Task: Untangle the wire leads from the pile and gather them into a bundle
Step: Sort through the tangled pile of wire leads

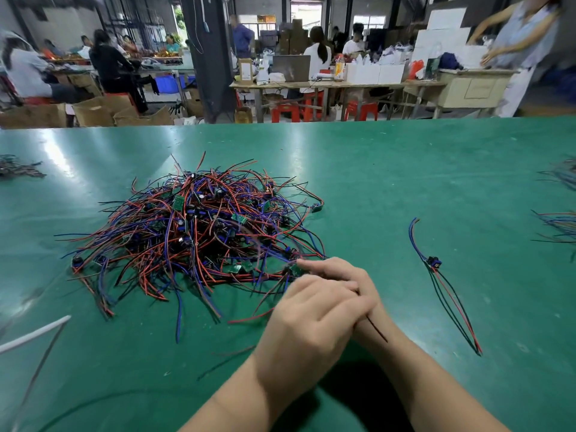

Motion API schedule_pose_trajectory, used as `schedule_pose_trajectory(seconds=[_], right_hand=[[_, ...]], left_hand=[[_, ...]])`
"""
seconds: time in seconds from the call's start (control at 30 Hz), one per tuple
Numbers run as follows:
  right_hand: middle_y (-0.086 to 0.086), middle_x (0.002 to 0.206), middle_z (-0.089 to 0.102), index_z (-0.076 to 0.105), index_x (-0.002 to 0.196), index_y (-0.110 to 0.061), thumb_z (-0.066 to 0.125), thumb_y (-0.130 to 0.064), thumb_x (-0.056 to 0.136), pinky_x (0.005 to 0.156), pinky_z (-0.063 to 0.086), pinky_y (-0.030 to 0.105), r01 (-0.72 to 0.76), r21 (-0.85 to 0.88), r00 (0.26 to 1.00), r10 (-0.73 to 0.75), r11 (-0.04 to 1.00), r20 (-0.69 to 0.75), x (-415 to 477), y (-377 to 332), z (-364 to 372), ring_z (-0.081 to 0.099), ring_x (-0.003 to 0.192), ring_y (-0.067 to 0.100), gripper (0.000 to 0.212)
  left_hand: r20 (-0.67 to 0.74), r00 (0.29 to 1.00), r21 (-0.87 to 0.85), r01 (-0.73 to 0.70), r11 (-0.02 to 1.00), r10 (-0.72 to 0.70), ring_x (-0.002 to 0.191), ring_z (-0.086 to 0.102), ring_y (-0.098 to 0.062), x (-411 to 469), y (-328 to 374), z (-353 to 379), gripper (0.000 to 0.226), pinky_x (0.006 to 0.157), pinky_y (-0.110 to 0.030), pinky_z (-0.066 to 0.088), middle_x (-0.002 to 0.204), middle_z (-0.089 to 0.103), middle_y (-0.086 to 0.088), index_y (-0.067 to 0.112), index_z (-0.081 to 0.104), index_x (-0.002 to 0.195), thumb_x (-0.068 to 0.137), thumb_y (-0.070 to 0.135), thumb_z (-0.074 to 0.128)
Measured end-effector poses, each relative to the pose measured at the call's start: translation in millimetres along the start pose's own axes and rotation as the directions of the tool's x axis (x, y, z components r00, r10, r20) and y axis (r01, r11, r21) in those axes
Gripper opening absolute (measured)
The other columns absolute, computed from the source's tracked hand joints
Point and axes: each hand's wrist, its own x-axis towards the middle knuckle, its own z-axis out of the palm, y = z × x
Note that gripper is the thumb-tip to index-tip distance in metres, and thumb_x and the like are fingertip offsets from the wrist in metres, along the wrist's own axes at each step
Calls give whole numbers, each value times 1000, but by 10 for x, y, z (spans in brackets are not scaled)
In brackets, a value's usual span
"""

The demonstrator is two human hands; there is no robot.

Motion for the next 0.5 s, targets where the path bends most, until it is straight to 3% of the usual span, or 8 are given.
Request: schedule_pose_trajectory(seconds=[0.07, 0.13, 0.2, 0.27, 0.37, 0.5], right_hand=[[11, 89, 70, 73, 95, -11, 70, -8, 79, 75, 47, 25, -29, 73, 996, 35, 997, -77, 13, -34, -30, 63, 81, 11, 16], [3, 85, 73, 73, 95, -5, 69, -6, 82, 74, 48, 22, -79, 128, 990, 92, 989, -103, 53, -40, -102, 65, 78, 8, 13], [1, 84, 75, 74, 92, -10, 66, -11, 86, 71, 49, 16, -101, 146, 984, 120, 984, -131, 88, -44, -154, 67, 78, 7, 10], [4, 84, 75, 76, 86, -16, 66, -25, 80, 67, 49, 17, -156, 256, 970, 197, 954, -143, 96, -35, -170, 66, 75, 9, 15], [8, 90, 74, 78, 84, -16, 64, -38, 72, 68, 49, 21, -266, 418, 952, 306, 869, -31, 99, -1, -139, 65, 80, 15, 30], [8, 86, 73, 78, 85, -13, 64, -26, 74, 63, 48, 19, -336, 518, 934, 348, 786, 78, 94, 54, -106, 67, 72, 17, 22]], left_hand=[[17, 1000, -100, 27, 995, -26, 107, 59, -20, 6, 44, 35, 37, 95, -32, 46, 113, 65, -8, 5, 64, 116, 80, -3, 59], [10, 990, -155, 139, 978, -140, 119, 51, -20, 13, 19, 35, 48, 104, -34, 40, 125, 54, -7, 5, 48, 128, 80, -1, 56], [14, 958, -68, 288, 955, -287, 125, 46, -21, 2, -62, 11, 55, 108, -34, 35, 130, 50, -8, 5, 42, 132, 79, 4, 56], [71, 902, 85, 421, 903, -427, 126, 46, -22, -22, -166, -37, 59, 109, -33, 31, 133, 52, -7, 8, 45, 135, 77, 16, 53], [173, 836, 209, 486, 848, -521, 124, 50, -20, -72, -306, -109, 55, 106, -32, 28, 129, 58, 4, 20, 54, 132, 77, 21, 54], [164, 813, 248, 515, 821, -559, 99, 62, -12, -84, -409, -174, 38, 101, -32, 25, 105, 68, 14, 29, 65, 115, 77, 22, 61]])
